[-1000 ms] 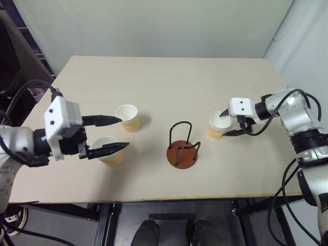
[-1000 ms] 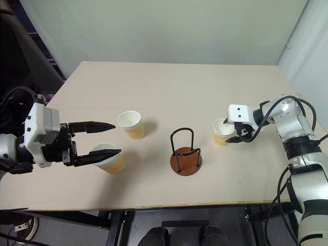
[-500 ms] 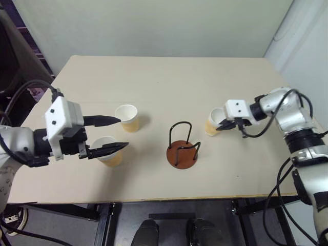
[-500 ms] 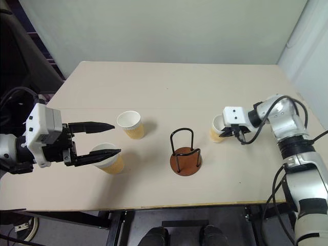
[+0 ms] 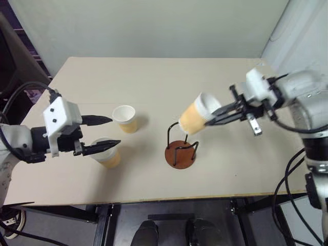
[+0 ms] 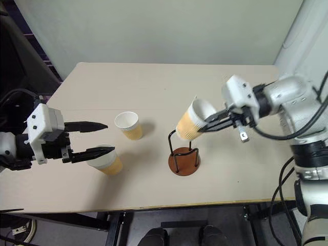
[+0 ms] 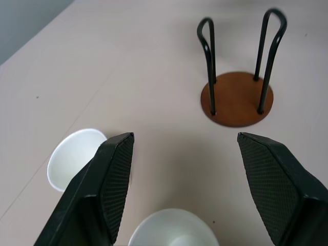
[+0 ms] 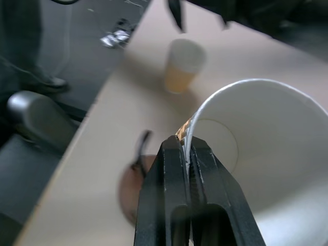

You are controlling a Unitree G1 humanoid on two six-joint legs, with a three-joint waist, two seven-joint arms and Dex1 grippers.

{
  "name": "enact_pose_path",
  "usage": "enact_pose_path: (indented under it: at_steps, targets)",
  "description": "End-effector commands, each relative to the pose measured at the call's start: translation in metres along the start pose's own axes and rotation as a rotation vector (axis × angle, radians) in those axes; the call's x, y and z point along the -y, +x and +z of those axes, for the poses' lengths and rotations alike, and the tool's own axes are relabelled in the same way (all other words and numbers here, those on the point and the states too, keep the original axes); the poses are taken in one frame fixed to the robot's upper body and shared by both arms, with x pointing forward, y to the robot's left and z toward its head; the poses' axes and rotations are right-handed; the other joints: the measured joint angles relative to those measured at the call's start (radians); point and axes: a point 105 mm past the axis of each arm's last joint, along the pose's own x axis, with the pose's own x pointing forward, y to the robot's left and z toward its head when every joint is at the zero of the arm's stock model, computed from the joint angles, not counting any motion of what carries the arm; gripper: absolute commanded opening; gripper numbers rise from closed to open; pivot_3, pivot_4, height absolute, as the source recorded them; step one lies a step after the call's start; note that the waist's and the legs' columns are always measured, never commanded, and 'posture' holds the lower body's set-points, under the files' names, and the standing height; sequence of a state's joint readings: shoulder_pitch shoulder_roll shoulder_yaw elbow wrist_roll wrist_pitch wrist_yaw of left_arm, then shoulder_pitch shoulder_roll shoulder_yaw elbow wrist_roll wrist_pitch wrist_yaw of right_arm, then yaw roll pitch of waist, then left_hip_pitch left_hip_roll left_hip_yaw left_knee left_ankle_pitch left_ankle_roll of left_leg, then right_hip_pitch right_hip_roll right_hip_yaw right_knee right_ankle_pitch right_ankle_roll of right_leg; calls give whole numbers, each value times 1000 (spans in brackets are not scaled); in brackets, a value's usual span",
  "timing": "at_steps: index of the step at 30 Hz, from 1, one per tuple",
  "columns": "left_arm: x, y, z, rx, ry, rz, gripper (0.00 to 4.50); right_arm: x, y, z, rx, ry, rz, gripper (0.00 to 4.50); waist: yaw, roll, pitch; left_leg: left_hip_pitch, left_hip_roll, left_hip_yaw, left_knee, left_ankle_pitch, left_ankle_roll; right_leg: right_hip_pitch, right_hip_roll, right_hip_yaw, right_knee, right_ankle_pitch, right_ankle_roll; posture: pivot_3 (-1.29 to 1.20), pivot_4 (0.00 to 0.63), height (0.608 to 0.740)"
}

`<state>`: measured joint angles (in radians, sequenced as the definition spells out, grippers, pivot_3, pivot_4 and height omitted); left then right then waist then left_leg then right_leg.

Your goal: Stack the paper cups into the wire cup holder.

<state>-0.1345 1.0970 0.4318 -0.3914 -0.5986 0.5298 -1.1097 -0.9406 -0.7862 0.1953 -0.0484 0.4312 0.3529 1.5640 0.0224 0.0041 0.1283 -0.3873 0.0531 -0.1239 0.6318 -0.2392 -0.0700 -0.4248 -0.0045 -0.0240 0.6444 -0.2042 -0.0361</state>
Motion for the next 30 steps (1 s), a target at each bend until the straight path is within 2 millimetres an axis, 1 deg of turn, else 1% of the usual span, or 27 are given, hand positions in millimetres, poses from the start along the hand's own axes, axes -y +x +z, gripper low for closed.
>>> enact_pose_path:
  at_steps: [1,2,5,9,13,14,16,18,19,20,22,24,25,27,30]
  targets:
    - [-3,-2,7,-7,50,5,3469,5,6,4,-53,-60,-35,23,0,-1,0,0,0,0,0,0,0,0,0,0,0,0,0,0,150,740]
    - [-2,-2,7,-7,50,5,3469,5,8,0,-62,-56,-30,23,-1,-1,0,0,0,-1,0,0,0,0,0,0,0,0,0,0,150,740]
    - [0,-2,7,-9,50,4,3469,4,11,-5,-79,-49,-17,595,0,-1,0,0,0,-1,0,0,0,0,0,0,0,0,0,0,150,740]
    - [-2,-6,6,-31,56,23,3469,2,15,-9,-98,-55,-8,2001,0,-1,0,-1,0,-1,-1,0,1,0,0,0,0,0,0,0,150,740]
    - [-11,-13,6,-61,85,68,3469,1,17,-8,-102,-64,-7,3425,0,-1,0,-1,0,-1,-1,-1,0,-1,0,0,0,1,0,0,150,740]
    - [-13,-15,6,-73,94,73,3469,2,17,-7,-102,-67,-13,3781,0,-1,0,-1,0,-1,-1,-1,1,-1,0,0,0,1,1,0,150,740]
    - [-20,-23,4,-135,139,89,3469,9,7,-9,-103,-48,-66,4487,0,-1,0,-1,0,-1,-1,-1,1,-2,0,0,0,1,1,0,150,740]
    - [-25,-33,6,-180,178,82,3469,20,-11,-6,-8,28,-150,4487,0,-1,0,-1,1,-1,-1,-1,1,-2,1,0,0,1,0,0,150,740]
    - [-25,-36,5,-208,187,64,3469,24,-19,0,71,73,-177,4487,2,-1,0,-2,0,-2,0,-1,1,-2,0,0,0,1,0,0,150,740]
    - [-25,-38,1,-251,193,41,3469,26,-27,5,145,108,-193,4487,4,-1,0,-2,0,-2,0,-1,1,-2,0,0,0,1,0,0,150,740]
    - [-20,-40,-17,-352,210,-27,3469,22,-33,13,255,149,-179,4487,5,-1,0,-2,0,-2,0,-1,1,-2,0,0,0,0,0,0,150,740]
    - [-17,-33,-24,-362,213,-77,3469,18,-29,4,246,169,-185,4487,5,-1,0,-2,0,-1,-1,-1,1,-2,0,1,0,0,0,0,150,740]
    - [-16,-30,-26,-360,216,-91,3469,17,-27,1,238,173,-185,4487,5,-1,-1,-1,0,-1,-2,-1,1,-2,0,0,0,-1,0,0,150,740]
    - [-6,-19,-26,-337,213,-154,3469,16,-23,-4,220,180,-199,4487,5,-2,-1,-2,1,-3,-1,-2,0,-2,1,0,0,-1,0,0,150,740]
    - [3,-16,-29,-345,207,-224,3469,16,-20,-7,206,183,-214,4487,4,-1,-1,-6,0,-2,-1,-2,0,-5,0,0,0,0,1,0,150,740]
